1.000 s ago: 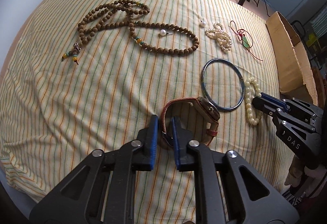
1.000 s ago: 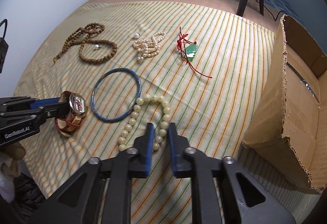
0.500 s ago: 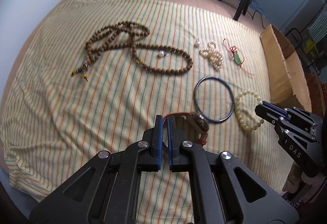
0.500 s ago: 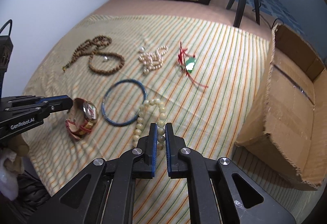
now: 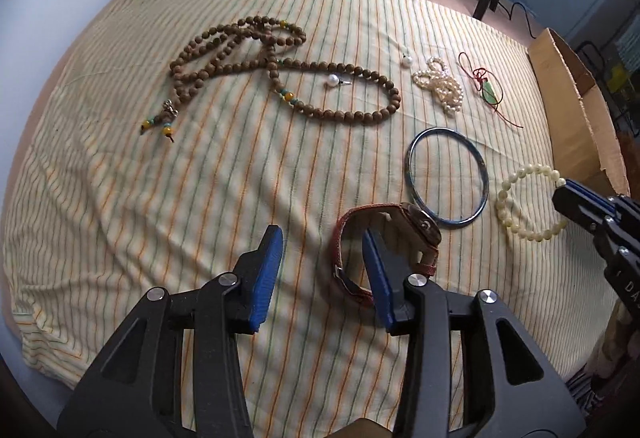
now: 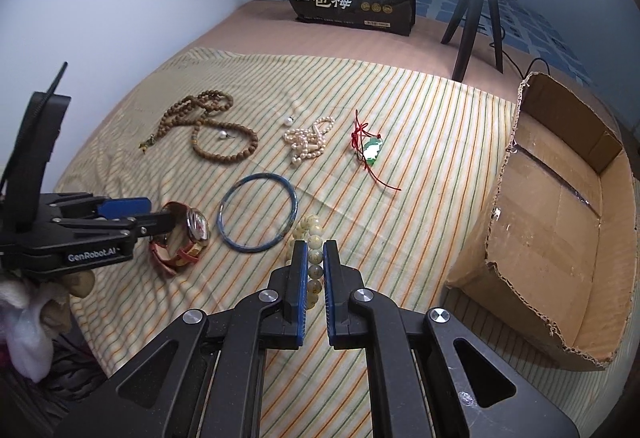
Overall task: Organize jewelry
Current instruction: 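Close right gripper on cream bead bracelet while left gripper closes on watch strap, then carry bracelet in right gripper to cardboard box while left carries watch there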
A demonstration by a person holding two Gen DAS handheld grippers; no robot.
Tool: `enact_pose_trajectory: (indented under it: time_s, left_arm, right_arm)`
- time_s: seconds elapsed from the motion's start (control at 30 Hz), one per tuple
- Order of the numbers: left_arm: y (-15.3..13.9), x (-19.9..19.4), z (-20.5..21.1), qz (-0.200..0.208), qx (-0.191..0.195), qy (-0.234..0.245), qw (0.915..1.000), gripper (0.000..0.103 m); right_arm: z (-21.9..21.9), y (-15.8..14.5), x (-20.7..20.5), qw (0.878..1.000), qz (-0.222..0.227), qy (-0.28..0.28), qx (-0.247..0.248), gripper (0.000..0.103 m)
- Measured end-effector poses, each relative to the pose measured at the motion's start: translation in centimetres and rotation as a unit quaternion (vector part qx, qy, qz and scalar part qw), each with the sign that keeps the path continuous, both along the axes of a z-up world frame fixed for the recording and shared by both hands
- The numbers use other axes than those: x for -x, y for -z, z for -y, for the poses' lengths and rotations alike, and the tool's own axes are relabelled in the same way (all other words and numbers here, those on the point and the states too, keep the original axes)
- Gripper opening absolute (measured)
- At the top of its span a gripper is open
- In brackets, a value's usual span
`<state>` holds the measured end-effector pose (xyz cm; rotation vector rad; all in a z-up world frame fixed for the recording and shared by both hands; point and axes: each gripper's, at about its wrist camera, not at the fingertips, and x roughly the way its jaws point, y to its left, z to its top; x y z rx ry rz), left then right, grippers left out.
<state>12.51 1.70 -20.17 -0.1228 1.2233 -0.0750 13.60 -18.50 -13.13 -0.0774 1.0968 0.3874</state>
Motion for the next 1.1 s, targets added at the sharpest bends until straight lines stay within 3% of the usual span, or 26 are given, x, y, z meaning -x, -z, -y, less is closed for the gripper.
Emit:
enact_pose_trajectory:
  time_s: [0.13,0.27,0.3,0.73,1.1]
  left_arm:
    - [1.2,-0.7,-0.3,0.001,-0.001,-0.003,1.0,0.038]
    - [1.3,-1.1,-0.1,0.012,-0.004,0.006,0.9999,0.006]
    - [1.2,-1.1,-0.2,0.013,0.002,0.002,0.9999,0.004]
    - [-4.6,-0.3,1.5,0.086,0.035,0.021,0.9955,0.004]
    - [-9.2,-0.8,7.0,0.139,0.065,0.061,0.9863,0.004]
  right_arm:
    - [-0.1,0.3,-0.1,1.0,-0.003,-0.002,0.004,0.006]
    - [-0.1,0.6,-0.1,1.0,-0.003,-0.004,0.011,0.006]
    - [0.0,0.6,-0.1,1.0,-0.003,-0.003,0.011,0.006]
    - [0.9,-2.3,0.3,0.999,0.029,0.002,-0.013,0.006]
    - [5.1,-6.5,0.4,0.995,0.077,0.045,-0.034,0.006]
